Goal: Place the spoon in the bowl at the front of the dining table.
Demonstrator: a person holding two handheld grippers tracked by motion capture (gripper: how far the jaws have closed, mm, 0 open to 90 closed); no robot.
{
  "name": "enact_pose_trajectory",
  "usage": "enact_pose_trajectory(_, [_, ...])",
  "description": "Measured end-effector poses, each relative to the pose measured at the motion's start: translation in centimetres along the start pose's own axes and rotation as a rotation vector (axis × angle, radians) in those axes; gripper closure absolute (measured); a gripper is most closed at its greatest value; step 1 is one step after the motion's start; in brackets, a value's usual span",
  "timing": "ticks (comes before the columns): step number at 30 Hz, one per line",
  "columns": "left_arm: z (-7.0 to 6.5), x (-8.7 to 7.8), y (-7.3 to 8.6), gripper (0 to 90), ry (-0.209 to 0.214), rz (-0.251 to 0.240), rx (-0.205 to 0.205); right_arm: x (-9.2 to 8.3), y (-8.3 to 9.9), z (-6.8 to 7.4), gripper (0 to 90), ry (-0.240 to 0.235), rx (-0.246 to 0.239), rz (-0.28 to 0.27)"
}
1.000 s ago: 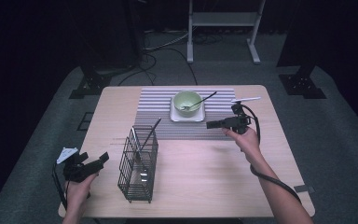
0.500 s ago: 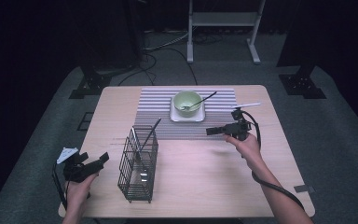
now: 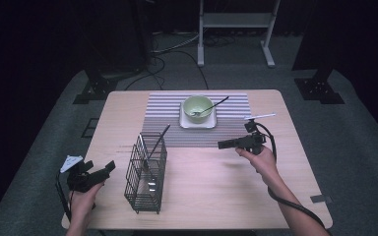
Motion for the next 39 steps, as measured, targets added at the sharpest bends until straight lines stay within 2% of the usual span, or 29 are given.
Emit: enact_pose_trajectory(39, [-0.1, 0.1, 0.1, 1.0, 0.000, 0.002, 0.000, -0.9, 4.5, -0.2, 23.9, -0.024, -0.027, 0.019])
Point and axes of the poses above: each handheld gripper's, and its own axes: x roughly forward along the jaws, y roughly out of its underside, z roughly to its left, the point moved 6 cm from there along x, roughly forward along the jaws, and after that the axes turned 12 degrees about x, right-handed, at the moved point
